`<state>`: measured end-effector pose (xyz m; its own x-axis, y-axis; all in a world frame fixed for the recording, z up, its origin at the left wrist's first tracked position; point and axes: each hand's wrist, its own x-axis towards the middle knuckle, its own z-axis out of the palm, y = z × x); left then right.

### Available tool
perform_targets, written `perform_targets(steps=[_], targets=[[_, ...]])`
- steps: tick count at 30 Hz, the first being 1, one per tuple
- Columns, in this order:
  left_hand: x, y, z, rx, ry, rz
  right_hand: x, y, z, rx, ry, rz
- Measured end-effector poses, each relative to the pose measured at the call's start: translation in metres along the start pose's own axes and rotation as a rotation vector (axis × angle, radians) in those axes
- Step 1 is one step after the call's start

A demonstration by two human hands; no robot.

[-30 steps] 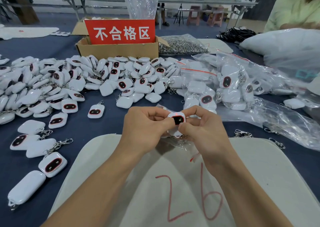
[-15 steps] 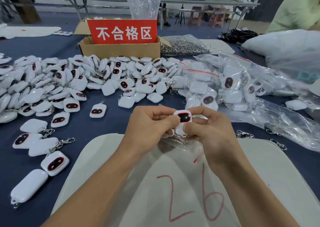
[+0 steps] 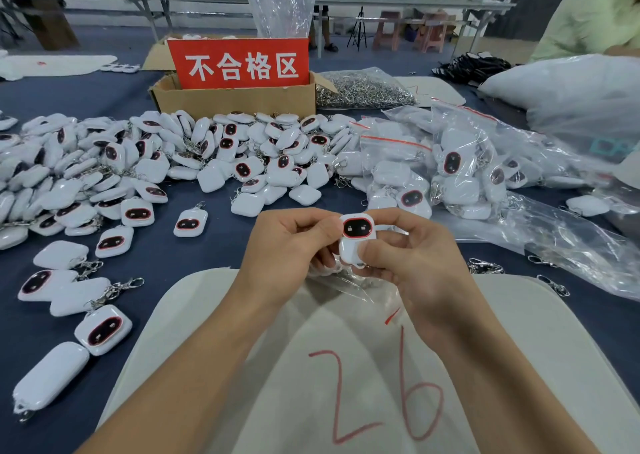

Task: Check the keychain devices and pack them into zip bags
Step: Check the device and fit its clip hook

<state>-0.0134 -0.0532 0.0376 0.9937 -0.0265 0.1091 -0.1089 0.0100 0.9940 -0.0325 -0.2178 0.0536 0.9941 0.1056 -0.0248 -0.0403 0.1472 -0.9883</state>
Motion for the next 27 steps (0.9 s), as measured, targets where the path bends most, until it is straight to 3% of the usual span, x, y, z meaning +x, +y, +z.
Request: perform_targets(steps=[11, 16, 20, 27], targets=[[-0.002, 0.002, 0.0, -0.001, 0.022, -0.001, 0.002, 0.005, 0.0, -0.092, 0.07, -0.118], [-0.002, -0.001, 0.002, 0.047, 0.103, -0.068, 0.0, 0.012, 0.01, -0.396, 0.29, -0.179], [-0.002, -0.001, 0.003, 0.046, 0.146, -0.089, -0.003, 0.01, 0.017, -0.483, 0.211, -0.203], [-0.001, 0.0, 0.002, 0.025, 0.136, -0.078, -0.002, 0.009, 0.015, -0.493, 0.224, -0.217]])
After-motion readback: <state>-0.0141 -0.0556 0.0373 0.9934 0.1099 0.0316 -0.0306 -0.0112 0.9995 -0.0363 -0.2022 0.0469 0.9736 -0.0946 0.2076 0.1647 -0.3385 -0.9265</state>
